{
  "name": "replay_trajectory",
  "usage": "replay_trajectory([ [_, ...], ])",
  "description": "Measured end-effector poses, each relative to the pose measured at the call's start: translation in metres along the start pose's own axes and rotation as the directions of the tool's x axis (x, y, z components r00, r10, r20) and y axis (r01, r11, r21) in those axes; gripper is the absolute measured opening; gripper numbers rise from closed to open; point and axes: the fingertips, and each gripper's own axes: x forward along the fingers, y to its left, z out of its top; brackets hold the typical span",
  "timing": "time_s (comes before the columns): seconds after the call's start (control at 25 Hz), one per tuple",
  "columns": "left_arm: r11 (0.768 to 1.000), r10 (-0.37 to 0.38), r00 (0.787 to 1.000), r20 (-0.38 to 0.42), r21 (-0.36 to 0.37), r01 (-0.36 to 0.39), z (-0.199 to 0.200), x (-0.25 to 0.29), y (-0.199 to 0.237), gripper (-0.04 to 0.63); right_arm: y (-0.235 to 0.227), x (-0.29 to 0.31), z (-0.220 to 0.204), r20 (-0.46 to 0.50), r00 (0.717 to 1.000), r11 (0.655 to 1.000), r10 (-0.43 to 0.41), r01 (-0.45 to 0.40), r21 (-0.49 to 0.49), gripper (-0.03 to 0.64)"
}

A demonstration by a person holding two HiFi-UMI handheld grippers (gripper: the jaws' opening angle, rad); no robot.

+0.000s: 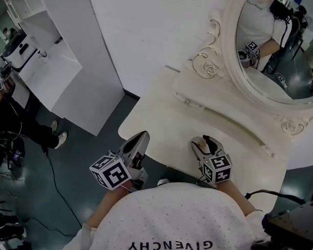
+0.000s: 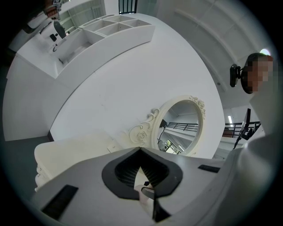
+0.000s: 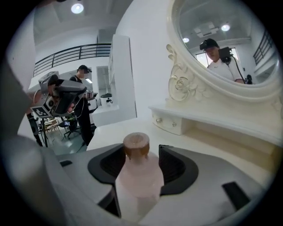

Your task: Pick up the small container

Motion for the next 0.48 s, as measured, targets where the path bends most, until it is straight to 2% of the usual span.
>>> replay_trajectory([
  [0.36, 0.999, -0.04, 0.999, -0.001, -0.01, 0.04, -0.002, 0.009, -0.007, 0.001, 0.002, 0.0, 0.001, 0.005, 1.0, 1.0, 0.01, -0.01, -0.021, 0.239],
  [0.48, 0.999, -0.043, 0.999, -0.008, -0.005, 0.043, -0.003, 0.009, -0.011, 0.001, 0.004, -0.002, 0.002, 0.012, 1.0, 0.998, 0.0, 0.0, -0.055, 0.23],
])
